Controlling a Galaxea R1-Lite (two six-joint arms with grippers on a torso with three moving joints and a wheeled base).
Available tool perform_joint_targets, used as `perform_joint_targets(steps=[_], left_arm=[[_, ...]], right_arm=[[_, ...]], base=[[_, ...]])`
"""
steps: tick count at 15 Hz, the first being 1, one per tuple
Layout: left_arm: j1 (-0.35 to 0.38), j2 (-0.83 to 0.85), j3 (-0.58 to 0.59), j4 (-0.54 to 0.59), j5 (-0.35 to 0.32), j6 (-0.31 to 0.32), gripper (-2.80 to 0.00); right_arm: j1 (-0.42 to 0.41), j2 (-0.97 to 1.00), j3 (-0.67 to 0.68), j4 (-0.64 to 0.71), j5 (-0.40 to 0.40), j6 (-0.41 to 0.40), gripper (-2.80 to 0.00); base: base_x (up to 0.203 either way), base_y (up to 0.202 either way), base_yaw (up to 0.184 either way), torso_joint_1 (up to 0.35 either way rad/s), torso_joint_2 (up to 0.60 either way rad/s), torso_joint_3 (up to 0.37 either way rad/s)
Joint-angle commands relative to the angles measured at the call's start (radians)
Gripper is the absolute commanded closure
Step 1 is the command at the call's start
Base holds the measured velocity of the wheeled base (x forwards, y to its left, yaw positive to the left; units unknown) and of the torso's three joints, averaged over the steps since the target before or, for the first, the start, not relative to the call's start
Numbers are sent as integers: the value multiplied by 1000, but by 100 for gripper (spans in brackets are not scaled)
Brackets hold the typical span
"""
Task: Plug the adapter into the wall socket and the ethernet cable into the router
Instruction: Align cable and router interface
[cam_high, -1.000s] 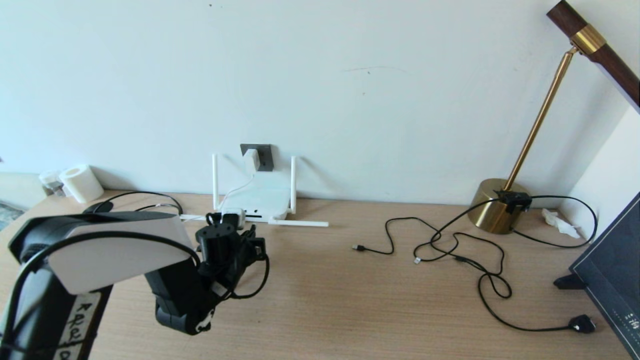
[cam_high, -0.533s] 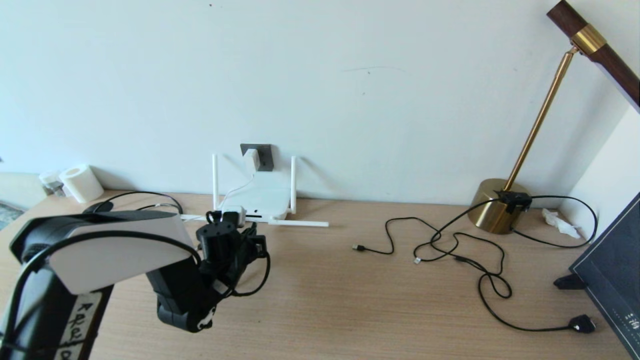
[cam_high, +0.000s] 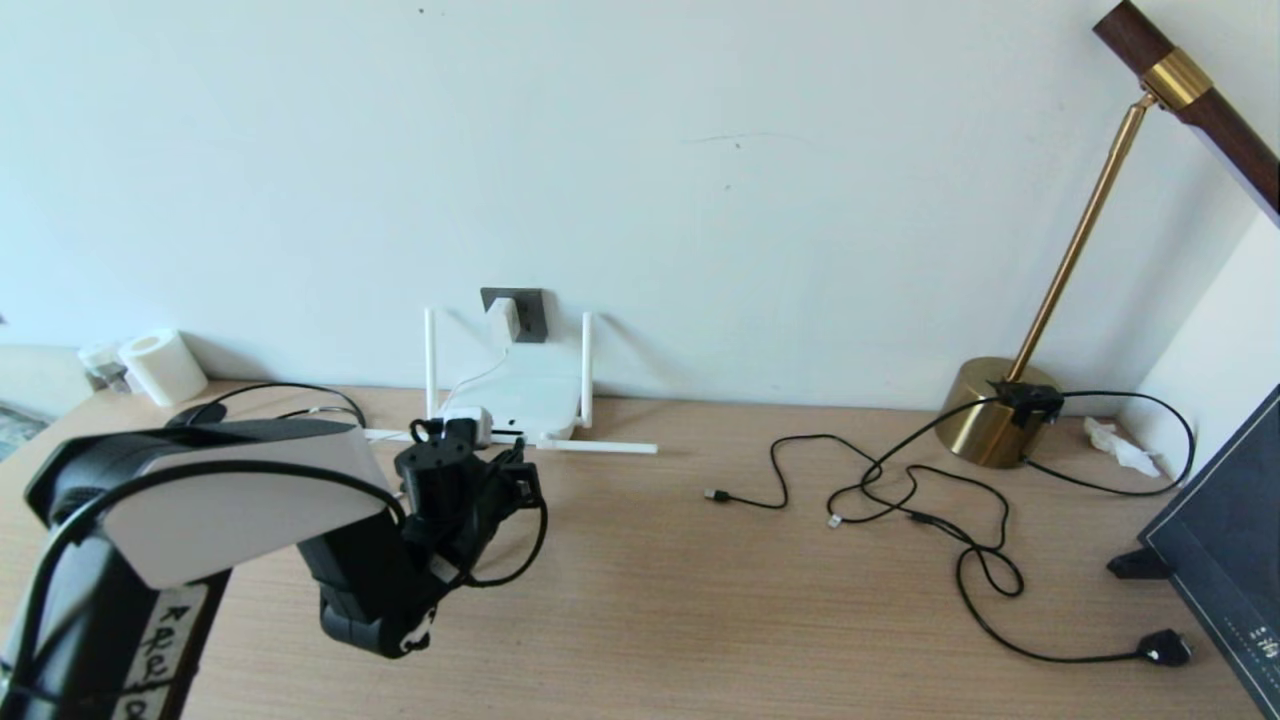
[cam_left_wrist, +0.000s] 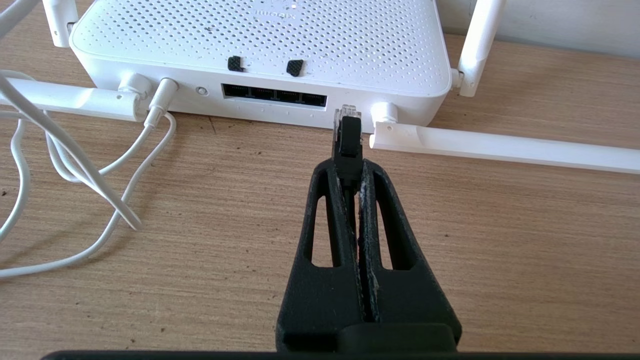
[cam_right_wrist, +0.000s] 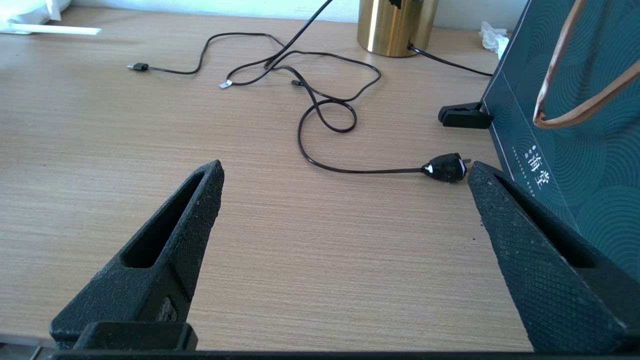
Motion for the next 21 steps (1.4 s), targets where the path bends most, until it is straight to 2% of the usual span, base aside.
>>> perform_joint_targets(steps=[1,21], left_arm=[[0,5,-6,-8,2,-2,0],[20,76,-85,-1,-20,18,0]], right_arm=[[0,1,0,1,0,0,-280],[0,2,0,1,0,0,-280]], base=[[0,0,0,0,0,0],[0,0,0,0,0,0]])
